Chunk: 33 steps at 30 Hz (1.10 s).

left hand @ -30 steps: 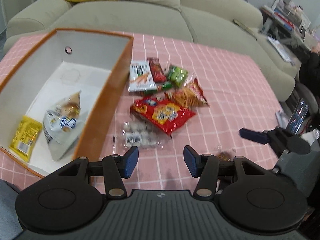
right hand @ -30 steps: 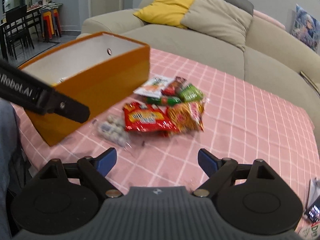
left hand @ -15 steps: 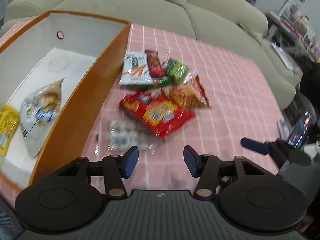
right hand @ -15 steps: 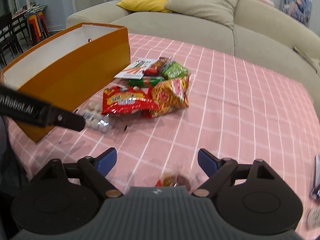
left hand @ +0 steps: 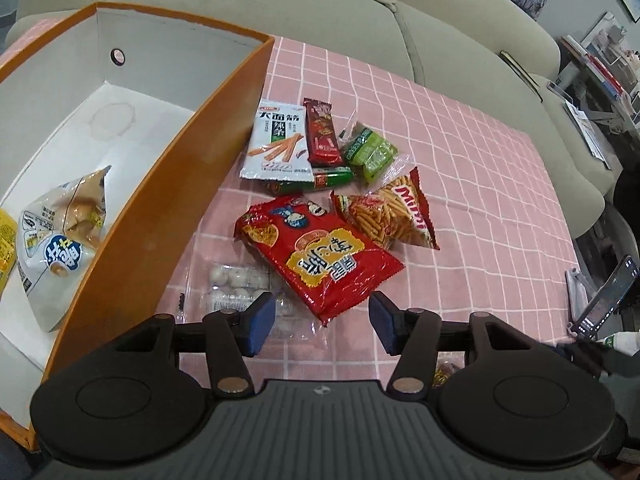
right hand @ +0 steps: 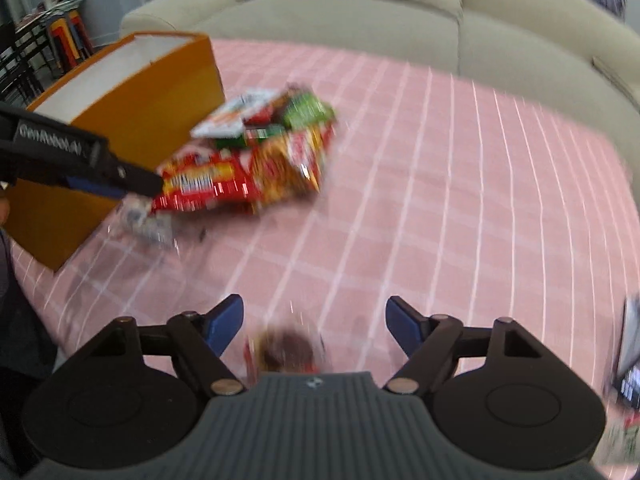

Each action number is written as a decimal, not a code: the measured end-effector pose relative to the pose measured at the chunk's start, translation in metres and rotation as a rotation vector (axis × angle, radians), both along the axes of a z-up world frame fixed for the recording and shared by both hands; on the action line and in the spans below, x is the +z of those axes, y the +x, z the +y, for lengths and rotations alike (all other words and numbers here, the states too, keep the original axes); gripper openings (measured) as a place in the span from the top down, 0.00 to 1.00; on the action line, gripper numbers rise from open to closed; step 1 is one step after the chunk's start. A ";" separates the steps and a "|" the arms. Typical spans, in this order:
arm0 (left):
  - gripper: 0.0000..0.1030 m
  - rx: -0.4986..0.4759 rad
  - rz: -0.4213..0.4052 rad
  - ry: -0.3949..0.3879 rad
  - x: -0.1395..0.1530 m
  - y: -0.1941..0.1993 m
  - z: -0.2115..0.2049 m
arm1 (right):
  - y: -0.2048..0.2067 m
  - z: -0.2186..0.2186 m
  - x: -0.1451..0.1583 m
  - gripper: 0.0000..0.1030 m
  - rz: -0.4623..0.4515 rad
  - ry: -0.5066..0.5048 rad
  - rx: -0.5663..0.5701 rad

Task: Organize snacks
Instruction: 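Grasp the wrapped dark pastry with the right gripper while the left grasps the red sausage stick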

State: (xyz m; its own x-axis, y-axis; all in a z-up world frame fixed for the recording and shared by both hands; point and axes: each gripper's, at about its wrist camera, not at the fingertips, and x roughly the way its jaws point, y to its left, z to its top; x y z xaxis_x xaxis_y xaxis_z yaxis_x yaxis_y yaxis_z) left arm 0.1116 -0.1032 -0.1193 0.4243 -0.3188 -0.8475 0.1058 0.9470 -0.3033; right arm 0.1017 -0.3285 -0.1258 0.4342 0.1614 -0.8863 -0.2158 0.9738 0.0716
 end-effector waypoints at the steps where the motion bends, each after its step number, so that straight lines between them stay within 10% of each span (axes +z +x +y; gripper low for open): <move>1: 0.38 0.000 0.001 -0.003 -0.001 0.000 0.000 | -0.005 0.001 -0.001 0.27 0.008 0.008 -0.006; 15: 0.36 0.072 0.045 -0.027 -0.011 0.016 -0.001 | 0.000 0.030 -0.053 0.60 0.082 -0.045 0.078; 33: 0.33 0.150 0.147 -0.085 -0.035 0.053 -0.003 | 0.069 0.045 -0.024 0.63 -0.059 0.023 0.035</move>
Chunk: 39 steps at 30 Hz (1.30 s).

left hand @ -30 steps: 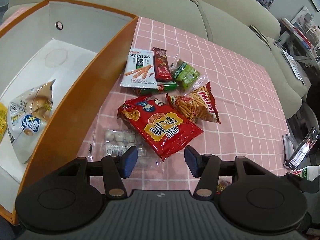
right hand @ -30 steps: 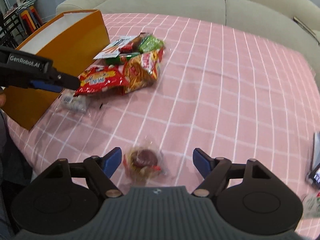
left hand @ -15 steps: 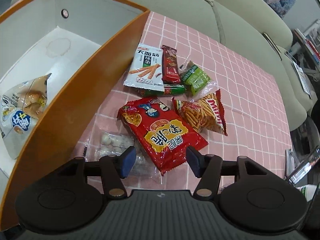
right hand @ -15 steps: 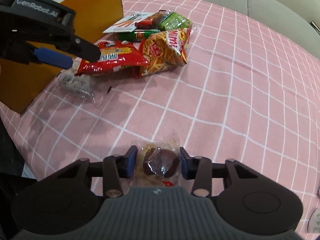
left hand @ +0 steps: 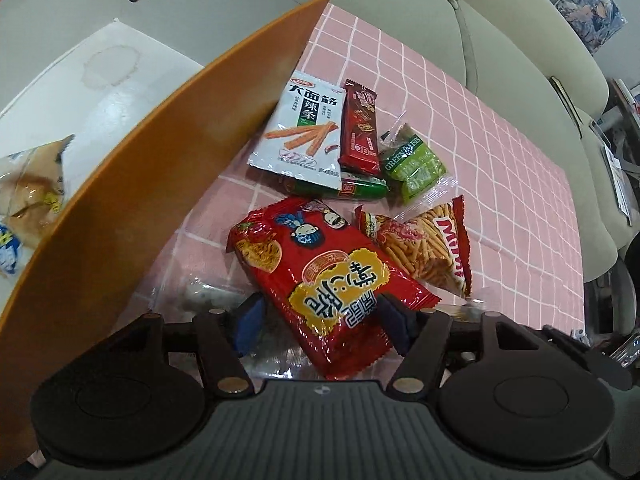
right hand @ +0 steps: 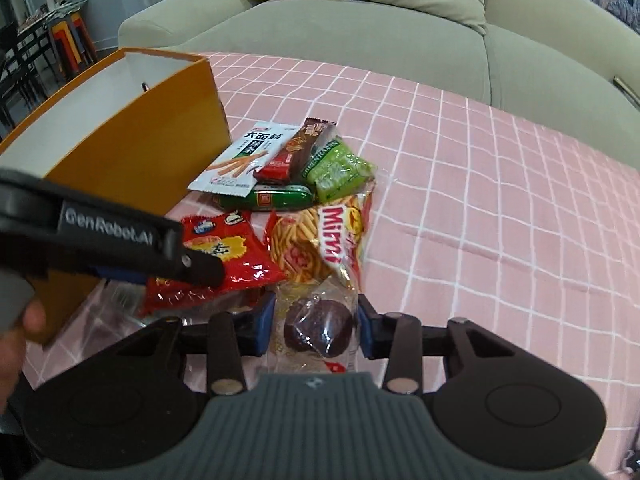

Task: Organize snacks
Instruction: 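Grasp the wrapped dark pastry with the right gripper while the left grasps the red sausage stick, then carry the pastry and sausage stick over the box and release them inside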

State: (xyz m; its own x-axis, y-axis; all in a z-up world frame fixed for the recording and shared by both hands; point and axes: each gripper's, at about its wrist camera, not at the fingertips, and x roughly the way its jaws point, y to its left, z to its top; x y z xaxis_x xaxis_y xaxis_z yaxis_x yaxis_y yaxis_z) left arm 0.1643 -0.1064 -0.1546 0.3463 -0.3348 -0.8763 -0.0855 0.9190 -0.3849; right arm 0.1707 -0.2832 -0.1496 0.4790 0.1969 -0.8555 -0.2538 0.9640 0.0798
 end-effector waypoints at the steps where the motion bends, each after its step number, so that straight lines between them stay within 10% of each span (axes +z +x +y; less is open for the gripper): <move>1: 0.35 -0.005 -0.007 0.000 0.000 0.001 -0.001 | 0.001 0.003 -0.002 0.63 0.005 0.002 0.003; 9: 0.64 0.012 -0.085 -0.036 0.016 -0.002 0.005 | 0.001 0.008 -0.007 0.62 0.014 0.013 0.006; 19: 0.64 0.064 -0.034 -0.095 0.010 0.013 0.000 | 0.013 0.014 -0.014 0.62 0.024 0.028 0.011; 29: 0.33 0.133 0.131 -0.165 -0.030 0.031 0.006 | 0.009 0.019 -0.023 0.62 0.051 0.028 0.023; 39: 0.52 0.122 0.033 -0.122 -0.009 0.019 0.009 | 0.004 0.019 -0.021 0.62 0.050 -0.011 0.034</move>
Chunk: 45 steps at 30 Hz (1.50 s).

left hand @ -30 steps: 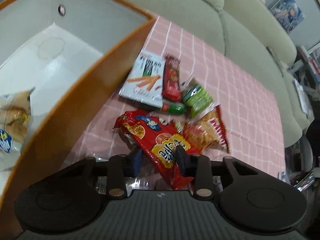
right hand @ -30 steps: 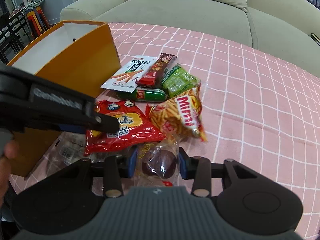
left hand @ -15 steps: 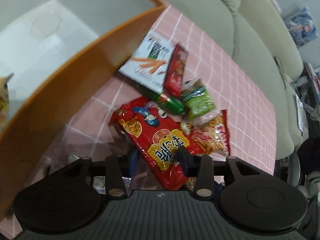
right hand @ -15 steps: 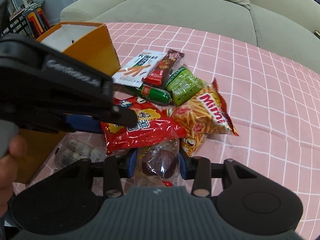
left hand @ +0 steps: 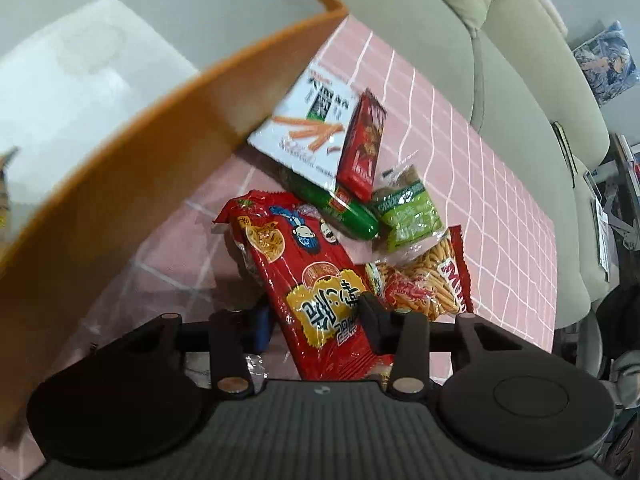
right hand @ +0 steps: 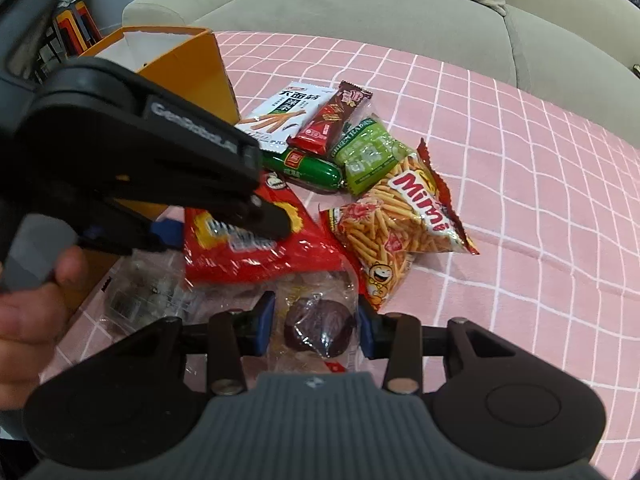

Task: Organize snacks
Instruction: 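Carry the pastry and sausage stick over the box and release them inside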

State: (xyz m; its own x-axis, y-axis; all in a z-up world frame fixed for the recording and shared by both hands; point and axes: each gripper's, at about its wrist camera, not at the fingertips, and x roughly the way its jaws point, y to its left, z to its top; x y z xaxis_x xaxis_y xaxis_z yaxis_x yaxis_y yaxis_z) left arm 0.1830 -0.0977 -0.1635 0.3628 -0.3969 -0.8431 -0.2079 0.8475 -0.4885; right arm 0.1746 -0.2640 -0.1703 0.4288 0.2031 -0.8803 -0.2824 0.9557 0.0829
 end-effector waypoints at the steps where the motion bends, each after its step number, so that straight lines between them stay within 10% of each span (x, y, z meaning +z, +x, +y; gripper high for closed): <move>1: 0.52 0.002 -0.013 0.018 0.005 -0.001 0.001 | -0.002 0.000 0.001 0.62 -0.002 -0.005 0.002; 13: 0.69 -0.163 -0.132 0.270 0.047 -0.022 -0.007 | -0.022 -0.003 0.010 0.62 -0.007 0.006 -0.015; 45: 0.69 -0.290 -0.399 0.323 0.178 -0.092 0.064 | -0.083 0.046 0.135 0.62 -0.283 0.125 0.080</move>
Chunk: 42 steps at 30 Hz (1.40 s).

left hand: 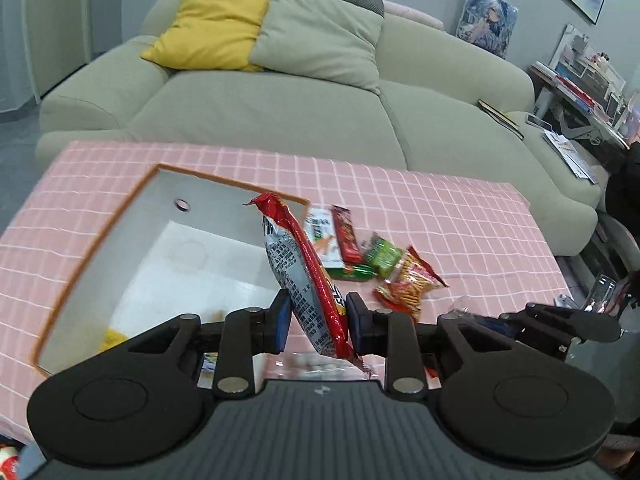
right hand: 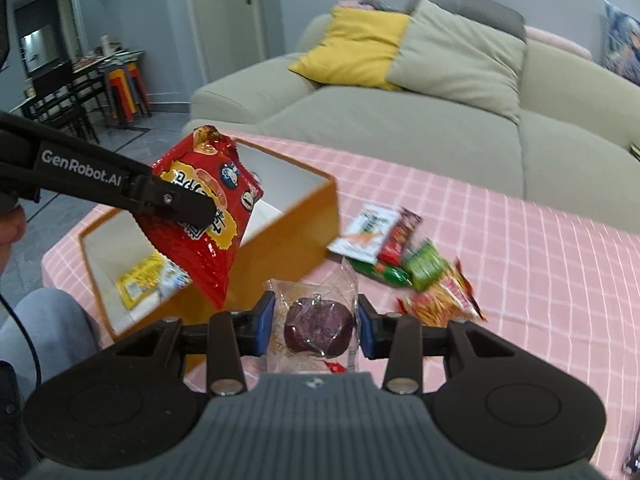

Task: Organize snacks
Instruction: 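Carry the pastry and sausage stick over the box and release them inside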

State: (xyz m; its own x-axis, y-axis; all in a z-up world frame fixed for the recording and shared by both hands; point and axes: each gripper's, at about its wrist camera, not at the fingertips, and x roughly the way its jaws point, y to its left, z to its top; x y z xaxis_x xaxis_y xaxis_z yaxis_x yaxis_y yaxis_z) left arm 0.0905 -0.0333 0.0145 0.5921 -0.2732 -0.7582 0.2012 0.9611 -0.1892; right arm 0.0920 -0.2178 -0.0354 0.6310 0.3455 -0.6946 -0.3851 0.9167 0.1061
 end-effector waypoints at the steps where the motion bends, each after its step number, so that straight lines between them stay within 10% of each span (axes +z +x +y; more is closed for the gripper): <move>1: 0.69 0.006 -0.009 0.011 0.003 0.000 0.006 | 0.001 0.004 0.003 0.62 -0.010 0.001 0.014; 16: 0.69 0.090 0.002 0.142 0.005 0.028 0.082 | 0.050 0.107 0.023 0.62 -0.036 -0.020 0.264; 32: 0.69 0.045 0.215 0.331 -0.073 0.059 0.100 | 0.089 0.203 -0.049 0.63 0.029 -0.490 0.495; 42: 0.69 0.018 0.250 0.336 -0.092 0.073 0.102 | 0.096 0.218 -0.069 0.62 0.088 -0.535 0.563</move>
